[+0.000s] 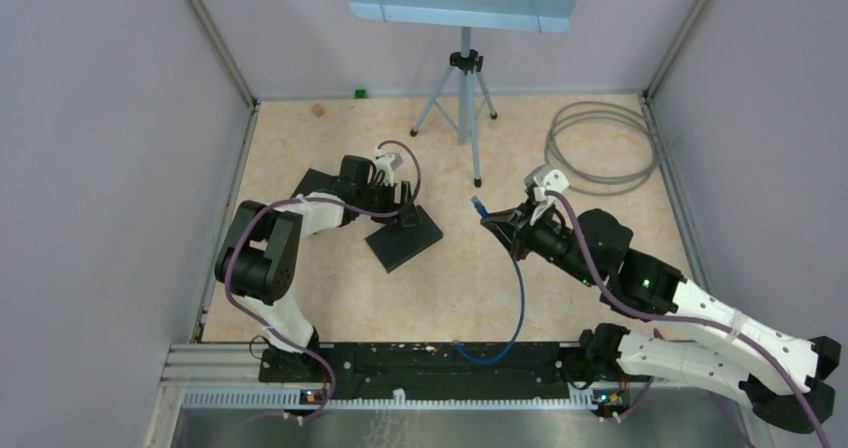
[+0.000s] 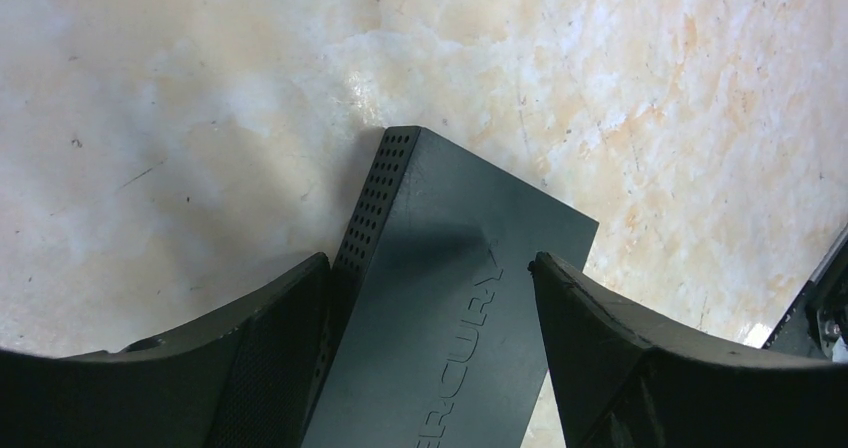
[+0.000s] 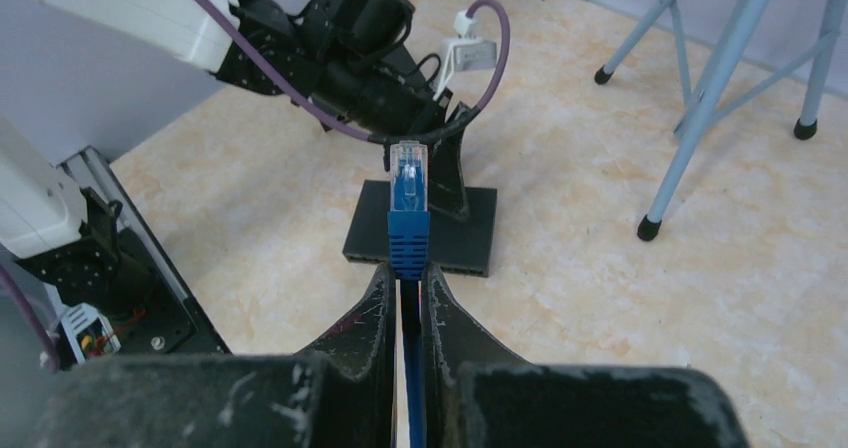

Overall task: Insert the plug into the switch port
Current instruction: Insert the connector into the switch port.

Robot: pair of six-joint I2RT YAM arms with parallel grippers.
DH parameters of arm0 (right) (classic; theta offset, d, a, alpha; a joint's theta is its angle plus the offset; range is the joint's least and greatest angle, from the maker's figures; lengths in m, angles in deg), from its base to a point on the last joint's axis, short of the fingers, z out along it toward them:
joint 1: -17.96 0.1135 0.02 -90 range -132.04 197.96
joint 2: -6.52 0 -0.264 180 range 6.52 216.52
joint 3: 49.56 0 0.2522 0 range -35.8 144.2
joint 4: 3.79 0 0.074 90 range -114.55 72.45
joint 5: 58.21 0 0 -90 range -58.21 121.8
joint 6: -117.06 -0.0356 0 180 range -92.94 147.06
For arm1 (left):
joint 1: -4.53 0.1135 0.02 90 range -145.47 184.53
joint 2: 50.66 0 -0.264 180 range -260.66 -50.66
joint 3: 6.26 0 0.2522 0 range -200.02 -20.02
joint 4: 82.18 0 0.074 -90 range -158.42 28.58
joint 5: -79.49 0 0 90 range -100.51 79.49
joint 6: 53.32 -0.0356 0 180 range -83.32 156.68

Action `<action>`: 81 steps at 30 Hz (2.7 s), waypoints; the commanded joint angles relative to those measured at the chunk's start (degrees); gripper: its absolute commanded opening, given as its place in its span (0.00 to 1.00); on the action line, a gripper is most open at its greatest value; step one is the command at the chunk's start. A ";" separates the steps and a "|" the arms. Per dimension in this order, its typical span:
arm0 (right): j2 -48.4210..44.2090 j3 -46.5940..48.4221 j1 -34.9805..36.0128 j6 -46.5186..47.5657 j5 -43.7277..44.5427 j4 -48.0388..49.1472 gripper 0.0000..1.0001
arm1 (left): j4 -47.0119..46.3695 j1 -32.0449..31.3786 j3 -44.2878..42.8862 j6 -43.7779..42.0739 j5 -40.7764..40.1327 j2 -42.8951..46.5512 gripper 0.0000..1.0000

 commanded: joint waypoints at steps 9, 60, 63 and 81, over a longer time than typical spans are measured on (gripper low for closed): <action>1.24 13.27 -0.09 -1.54 9.07 0.08 0.00 | 4.11 -0.91 0.82 0.17 -3.68 0.56 0.86; 35.56 -19.28 -0.09 -9.19 3.79 35.81 0.00 | -12.20 0.58 11.28 7.19 -13.59 8.55 0.99; 39.86 -17.43 -0.12 -9.07 4.03 36.44 0.00 | -13.12 0.58 11.56 6.33 -11.97 8.75 0.99; 49.69 -13.49 -0.05 -6.43 4.95 38.33 0.00 | -18.54 0.24 11.68 7.32 -6.58 4.82 0.99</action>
